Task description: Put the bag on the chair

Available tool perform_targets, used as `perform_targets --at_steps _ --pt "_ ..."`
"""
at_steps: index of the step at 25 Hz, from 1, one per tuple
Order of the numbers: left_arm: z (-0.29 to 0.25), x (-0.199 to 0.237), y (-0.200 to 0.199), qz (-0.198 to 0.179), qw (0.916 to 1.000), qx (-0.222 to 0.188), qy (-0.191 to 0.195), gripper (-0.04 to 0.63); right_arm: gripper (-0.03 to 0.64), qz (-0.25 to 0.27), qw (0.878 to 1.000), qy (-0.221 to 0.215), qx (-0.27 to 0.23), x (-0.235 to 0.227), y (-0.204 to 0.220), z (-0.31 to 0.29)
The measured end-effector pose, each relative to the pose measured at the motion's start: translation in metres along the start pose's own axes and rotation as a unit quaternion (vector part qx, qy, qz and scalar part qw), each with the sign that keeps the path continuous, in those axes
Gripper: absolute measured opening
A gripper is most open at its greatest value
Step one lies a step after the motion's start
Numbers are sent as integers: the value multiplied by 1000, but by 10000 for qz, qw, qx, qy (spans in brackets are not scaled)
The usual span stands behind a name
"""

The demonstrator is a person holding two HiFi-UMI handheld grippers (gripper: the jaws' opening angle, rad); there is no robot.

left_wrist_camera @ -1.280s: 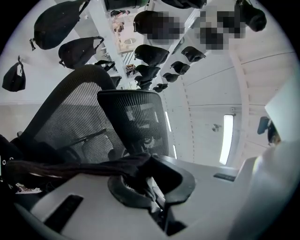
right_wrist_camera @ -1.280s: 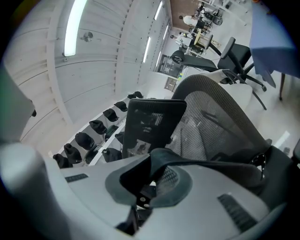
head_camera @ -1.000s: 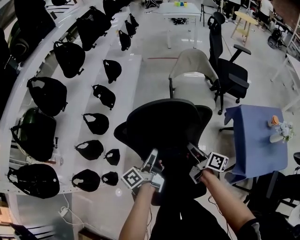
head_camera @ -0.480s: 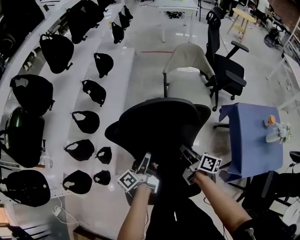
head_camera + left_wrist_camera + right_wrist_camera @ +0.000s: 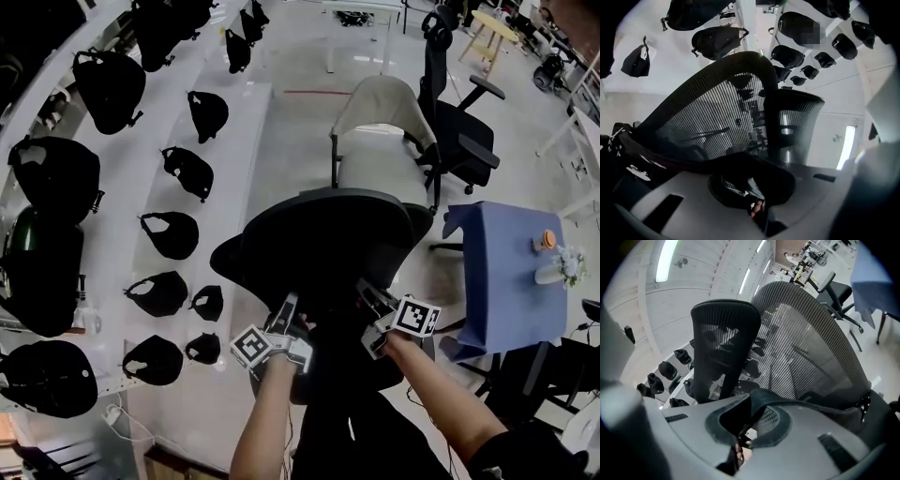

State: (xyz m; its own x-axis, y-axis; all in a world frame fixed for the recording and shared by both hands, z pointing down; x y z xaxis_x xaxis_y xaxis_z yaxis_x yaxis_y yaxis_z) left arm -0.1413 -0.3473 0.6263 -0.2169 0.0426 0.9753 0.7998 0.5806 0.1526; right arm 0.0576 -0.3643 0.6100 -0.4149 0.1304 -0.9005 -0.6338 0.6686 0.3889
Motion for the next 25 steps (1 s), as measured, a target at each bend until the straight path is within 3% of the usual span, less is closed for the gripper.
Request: perform_targets --at_steps 5,9,16,20,25 --pt "-5 27 -2 10 9998 55 -210 17 9 -2 10000 26 63 -18 5 -15" --pt "-7 55 10 167 9991 245 -291 17 9 -175 9989 374 235 -53 17 -16" --pt "-6 109 13 383 9970 157 -662 18 9 -235 9956 794 432 -101 41 -24" --pt "-9 138 19 397 9958 193 -796 18 9 -591 9926 979 419 -131 52 -23" --pt "-14 177 19 350 9943 394 -932 18 9 -218 9903 1119 792 -156 66 -38"
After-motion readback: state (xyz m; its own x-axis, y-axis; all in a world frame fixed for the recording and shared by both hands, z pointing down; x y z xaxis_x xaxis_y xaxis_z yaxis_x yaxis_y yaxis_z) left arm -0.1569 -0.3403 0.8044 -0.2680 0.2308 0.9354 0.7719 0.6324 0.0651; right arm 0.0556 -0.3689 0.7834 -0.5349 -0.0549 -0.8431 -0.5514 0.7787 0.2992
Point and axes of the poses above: the fingertips, and each gripper's own axes: z backward along the fingers, x to its left, y out of its underside, the point moved 3 cm from there along z, backward along the fingers
